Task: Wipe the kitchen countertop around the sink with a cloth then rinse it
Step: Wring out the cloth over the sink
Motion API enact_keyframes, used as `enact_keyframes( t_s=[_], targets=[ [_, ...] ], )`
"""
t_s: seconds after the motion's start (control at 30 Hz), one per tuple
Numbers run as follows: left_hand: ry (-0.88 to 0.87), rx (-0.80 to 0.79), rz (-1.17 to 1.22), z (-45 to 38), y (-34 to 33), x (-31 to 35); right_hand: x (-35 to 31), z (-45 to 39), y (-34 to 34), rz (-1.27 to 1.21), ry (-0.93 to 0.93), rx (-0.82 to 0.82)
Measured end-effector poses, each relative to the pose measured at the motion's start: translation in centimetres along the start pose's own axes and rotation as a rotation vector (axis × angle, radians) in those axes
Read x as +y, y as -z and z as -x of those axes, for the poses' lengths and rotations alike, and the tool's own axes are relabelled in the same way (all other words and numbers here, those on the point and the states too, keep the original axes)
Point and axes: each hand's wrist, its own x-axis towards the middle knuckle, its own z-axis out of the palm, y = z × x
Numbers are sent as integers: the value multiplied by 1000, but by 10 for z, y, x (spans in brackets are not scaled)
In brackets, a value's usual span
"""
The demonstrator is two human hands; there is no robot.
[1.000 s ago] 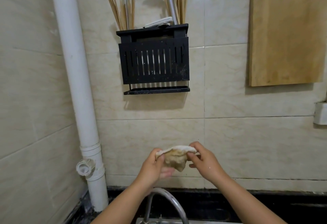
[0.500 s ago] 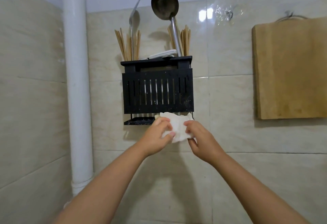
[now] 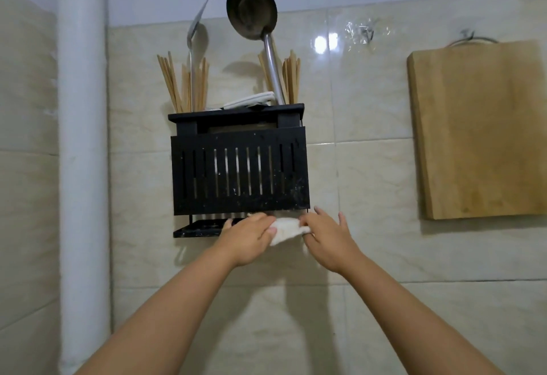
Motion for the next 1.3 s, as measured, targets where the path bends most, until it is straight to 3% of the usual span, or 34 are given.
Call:
enact_keyframes(
  t_s=[0.07, 0.2, 0.33, 0.47, 0.7, 0.83, 0.97, 1.13, 1.17, 1.3],
  targets=[
    [37, -23, -10, -8, 1, -1, 0, -7, 3, -117, -14, -32],
    [107, 51, -42, -17, -3, -2, 8, -15, 1, -41, 16, 78],
    [65, 411, -143, 1, -20, -5, 10, 4, -15, 156, 70, 435],
    [-164, 652, -215, 21, -37, -8, -3, 18, -29, 365, 38, 452],
    [-148, 649, -276, 19, -28, 3, -11, 6, -32, 297, 239, 675],
    [-16, 643, -260, 6, -12, 7, -19, -12, -17, 311, 253, 738],
    [14, 570, -250, 1, -19, 5, -23, -15, -19, 380, 152, 622],
    [-34, 612, -251, 11, -20, 8, -16, -2, -25, 304, 32, 399],
    [3, 552, -276, 13, -20, 10, -16, 2, -24, 282, 12, 370],
    [56, 440, -285, 31, -18, 17, -18, 24, -13, 200, -8, 71]
  ],
)
